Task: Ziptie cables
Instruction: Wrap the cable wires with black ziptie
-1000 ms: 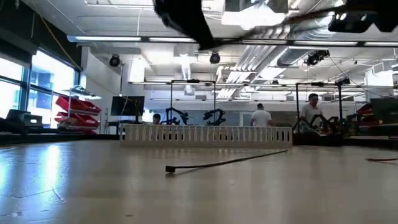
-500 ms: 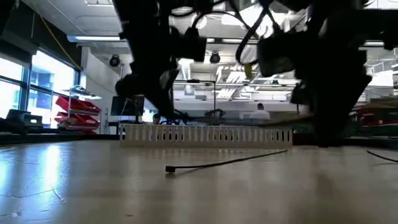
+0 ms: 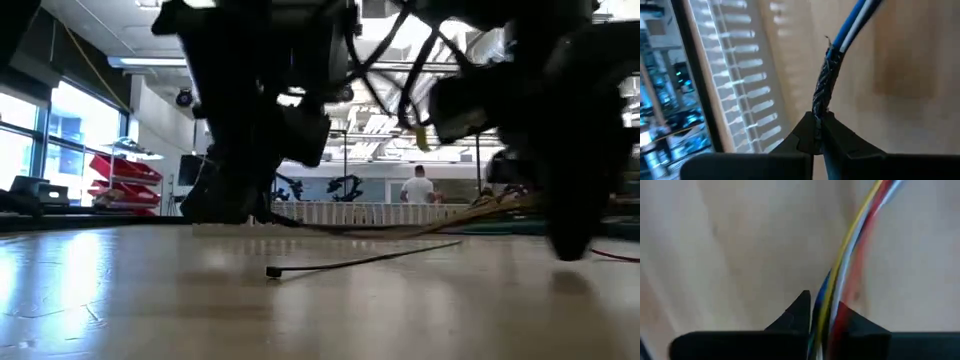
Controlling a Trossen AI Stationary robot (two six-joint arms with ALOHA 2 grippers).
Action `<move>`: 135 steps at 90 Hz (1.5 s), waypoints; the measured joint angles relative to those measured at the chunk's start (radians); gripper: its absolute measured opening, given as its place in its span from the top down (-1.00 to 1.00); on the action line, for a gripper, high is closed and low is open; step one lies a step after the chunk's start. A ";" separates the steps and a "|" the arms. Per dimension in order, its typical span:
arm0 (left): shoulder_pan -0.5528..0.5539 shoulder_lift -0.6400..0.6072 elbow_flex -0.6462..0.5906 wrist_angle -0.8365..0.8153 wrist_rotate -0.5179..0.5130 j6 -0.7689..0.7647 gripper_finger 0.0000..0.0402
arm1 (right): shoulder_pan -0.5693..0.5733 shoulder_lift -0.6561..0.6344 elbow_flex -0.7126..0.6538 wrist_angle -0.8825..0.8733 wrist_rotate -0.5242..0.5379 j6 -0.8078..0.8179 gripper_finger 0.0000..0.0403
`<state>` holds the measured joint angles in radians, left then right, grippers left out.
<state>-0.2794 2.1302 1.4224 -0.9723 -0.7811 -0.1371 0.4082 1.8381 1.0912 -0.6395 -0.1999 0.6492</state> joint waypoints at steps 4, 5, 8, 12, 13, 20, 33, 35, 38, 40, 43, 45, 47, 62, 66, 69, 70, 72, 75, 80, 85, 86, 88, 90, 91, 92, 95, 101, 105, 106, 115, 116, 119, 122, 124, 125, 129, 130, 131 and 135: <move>0.000 0.000 -0.014 0.005 -0.003 -0.002 1.00 | 0.008 0.000 0.000 -0.022 -0.003 0.000 0.67; 0.000 -0.001 -0.019 0.006 -0.003 -0.003 1.00 | 0.011 0.000 0.000 -0.028 -0.003 -0.001 0.64; 0.000 -0.001 -0.034 0.013 -0.003 -0.012 1.00 | 0.018 0.000 0.000 -0.044 0.004 0.000 0.56; 0.000 -0.001 -0.057 0.022 0.000 -0.028 1.00 | 0.028 0.000 0.000 -0.065 0.008 -0.001 0.47; -0.001 -0.001 -0.062 0.025 0.001 -0.033 1.00 | 0.031 0.000 0.000 -0.071 0.008 -0.001 0.44; -0.002 -0.002 -0.095 0.048 -0.003 -0.068 1.00 | 0.047 -0.001 0.000 -0.109 0.007 0.002 0.30; -0.019 -0.007 -0.117 0.073 -0.035 -0.090 0.98 | 0.067 -0.001 0.001 -0.158 0.007 0.010 0.16; -0.022 -0.007 -0.117 0.074 -0.045 -0.090 0.97 | 0.068 -0.002 0.001 -0.163 0.007 0.012 0.15; -0.027 -0.008 -0.118 0.078 -0.058 -0.088 0.95 | 0.068 -0.003 0.001 -0.174 0.006 0.013 0.14; -0.031 -0.010 -0.118 0.082 -0.063 -0.084 0.93 | 0.068 -0.007 0.000 -0.185 0.003 0.014 0.14; -0.036 -0.013 -0.119 0.090 -0.065 -0.072 0.90 | 0.068 -0.013 0.000 -0.202 0.001 0.015 0.14; -0.040 -0.016 -0.119 0.096 -0.063 -0.064 0.87 | 0.067 -0.019 0.000 -0.212 0.001 0.016 0.14; -0.044 -0.020 -0.120 0.101 -0.058 -0.058 0.85 | 0.067 -0.029 0.000 -0.223 0.003 0.016 0.14; -0.066 -0.080 -0.119 0.101 -0.002 -0.045 0.56 | 0.077 -0.125 0.000 -0.322 0.112 -0.002 0.14; -0.071 -0.097 -0.119 0.102 0.016 -0.046 0.48 | 0.079 -0.161 0.000 -0.343 0.159 -0.013 0.14; -0.072 -0.109 -0.119 0.102 0.026 -0.051 0.42 | 0.079 -0.187 -0.002 -0.351 0.203 -0.017 0.14; -0.073 -0.113 -0.119 0.101 0.029 -0.054 0.40 | 0.079 -0.196 -0.004 -0.351 0.216 -0.017 0.14; -0.073 -0.122 -0.119 0.100 0.034 -0.062 0.37 | 0.079 -0.216 -0.010 -0.345 0.241 -0.016 0.14; -0.075 -0.140 -0.119 0.100 0.039 -0.076 0.33 | 0.079 -0.246 -0.027 -0.333 0.285 -0.009 0.14; -0.076 -0.167 -0.119 0.100 0.039 -0.106 0.27 | 0.066 -0.297 -0.070 -0.305 0.337 0.006 0.14; -0.080 -0.195 -0.118 0.101 0.039 -0.141 0.23 | 0.047 -0.351 -0.136 -0.265 0.364 0.033 0.14; -0.081 -0.199 -0.118 0.100 0.039 -0.147 0.23 | 0.042 -0.362 -0.152 -0.253 0.367 0.038 0.14; -0.082 -0.208 -0.118 0.100 0.042 -0.159 0.22 | 0.032 -0.383 -0.185 -0.227 0.374 0.052 0.14; -0.084 -0.218 -0.118 0.102 0.047 -0.171 0.22 | 0.021 -0.408 -0.223 -0.192 0.381 0.064 0.14; -0.085 -0.223 -0.118 0.103 0.052 -0.176 0.22 | 0.016 -0.420 -0.242 -0.172 0.384 0.073 0.14; -0.087 -0.229 -0.118 0.105 0.058 -0.181 0.22 | 0.011 -0.433 -0.262 -0.153 0.386 0.080 0.14; -0.090 -0.243 -0.118 0.112 0.078 -0.197 0.21 | -0.007 -0.469 -0.319 -0.096 0.391 0.101 0.14; -0.099 -0.263 -0.118 0.142 0.136 -0.225 0.22 | -0.048 -0.531 -0.441 0.059 0.403 0.149 0.14; -0.105 -0.265 -0.118 0.183 0.188 -0.228 0.22 | -0.081 -0.562 -0.517 0.185 0.406 0.185 0.14; -0.107 -0.265 -0.118 0.196 0.202 -0.228 0.23 | -0.089 -0.569 -0.533 0.218 0.407 0.192 0.14; -0.130 -0.263 -0.118 0.284 0.330 -0.205 0.26 | -0.148 -0.591 -0.659 0.512 0.392 0.207 0.14; -0.133 -0.263 -0.118 0.291 0.342 -0.204 0.26 | -0.153 -0.591 -0.670 0.535 0.390 0.207 0.14; -0.143 -0.264 -0.118 0.309 0.370 -0.203 0.27 | -0.165 -0.590 -0.695 0.592 0.389 0.207 0.14; -0.156 -0.265 -0.117 0.318 0.392 -0.204 0.29 | -0.176 -0.588 -0.712 0.633 0.388 0.207 0.14; -0.165 -0.265 -0.117 0.320 0.404 -0.203 0.30 | -0.181 -0.586 -0.719 0.655 0.388 0.207 0.14; -0.171 -0.264 -0.117 0.320 0.408 -0.202 0.30 | -0.184 -0.585 -0.720 0.663 0.388 0.206 0.14; -0.192 -0.263 -0.117 0.320 0.422 -0.202 0.32 | -0.190 -0.582 -0.722 0.675 0.390 0.200 0.14; -0.197 -0.263 -0.117 0.320 0.424 -0.202 0.33 | -0.191 -0.582 -0.722 0.676 0.391 0.196 0.14; -0.203 -0.263 -0.118 0.321 0.428 -0.202 0.33 | -0.192 -0.581 -0.722 0.676 0.392 0.193 0.14; -0.222 -0.264 -0.126 0.336 0.439 -0.205 0.35 | -0.192 -0.580 -0.722 0.684 0.397 0.170 0.14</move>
<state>-0.5019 1.8659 1.2963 -0.6360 -0.3421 -0.3417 0.2160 1.2579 0.3688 0.0446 0.1966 0.8189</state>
